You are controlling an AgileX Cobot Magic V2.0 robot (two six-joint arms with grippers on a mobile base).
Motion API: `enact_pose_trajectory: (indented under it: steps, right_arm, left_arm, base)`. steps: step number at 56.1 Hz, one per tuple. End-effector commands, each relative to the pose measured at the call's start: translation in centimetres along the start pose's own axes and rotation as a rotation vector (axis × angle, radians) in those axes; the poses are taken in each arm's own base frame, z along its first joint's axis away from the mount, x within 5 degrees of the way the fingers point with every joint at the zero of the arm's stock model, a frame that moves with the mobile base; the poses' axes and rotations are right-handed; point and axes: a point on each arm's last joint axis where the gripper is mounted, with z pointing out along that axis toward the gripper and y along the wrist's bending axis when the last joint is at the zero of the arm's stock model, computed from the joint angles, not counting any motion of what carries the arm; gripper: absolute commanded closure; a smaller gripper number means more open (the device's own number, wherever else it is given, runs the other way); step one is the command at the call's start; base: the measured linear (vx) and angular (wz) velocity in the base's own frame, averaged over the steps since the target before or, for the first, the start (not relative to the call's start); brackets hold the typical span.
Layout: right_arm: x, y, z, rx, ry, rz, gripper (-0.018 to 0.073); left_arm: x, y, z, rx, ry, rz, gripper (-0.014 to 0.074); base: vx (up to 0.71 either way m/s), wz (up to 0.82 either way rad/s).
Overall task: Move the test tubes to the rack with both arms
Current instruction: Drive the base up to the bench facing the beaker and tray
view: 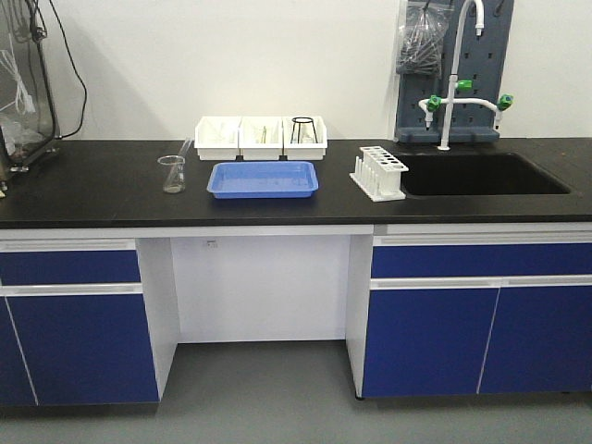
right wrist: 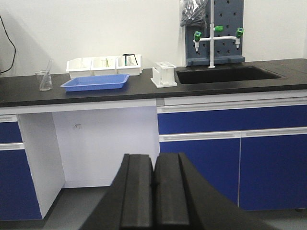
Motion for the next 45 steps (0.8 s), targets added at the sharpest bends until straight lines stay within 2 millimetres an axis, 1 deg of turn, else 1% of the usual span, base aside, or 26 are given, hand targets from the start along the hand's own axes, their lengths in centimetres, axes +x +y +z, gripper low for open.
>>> enact_pose_trajectory:
  steps: [1, 25, 45]
  right_arm:
    - [-0.34, 0.1, -0.05, -0.012, -0.076, -0.014, 0.0568]
    - [-0.34, 0.1, -0.05, -0.012, -0.076, -0.014, 0.0568]
    - [-0.34, 0.1, -0.05, -0.012, -0.076, -0.014, 0.0568]
  left_arm:
    - [-1.62, 0.25, -0.3, -0.015, -0.114, -0.013, 0.0601]
    - [-1.62, 0.25, -0.3, -0.015, -0.114, -0.013, 0.0601]
    - [-1.62, 0.25, -0.3, -0.015, -0.114, -0.013, 0.0601]
  base:
    - [0.29, 0.03]
    - [0.31, 0.08]
    - [0.35, 0.0]
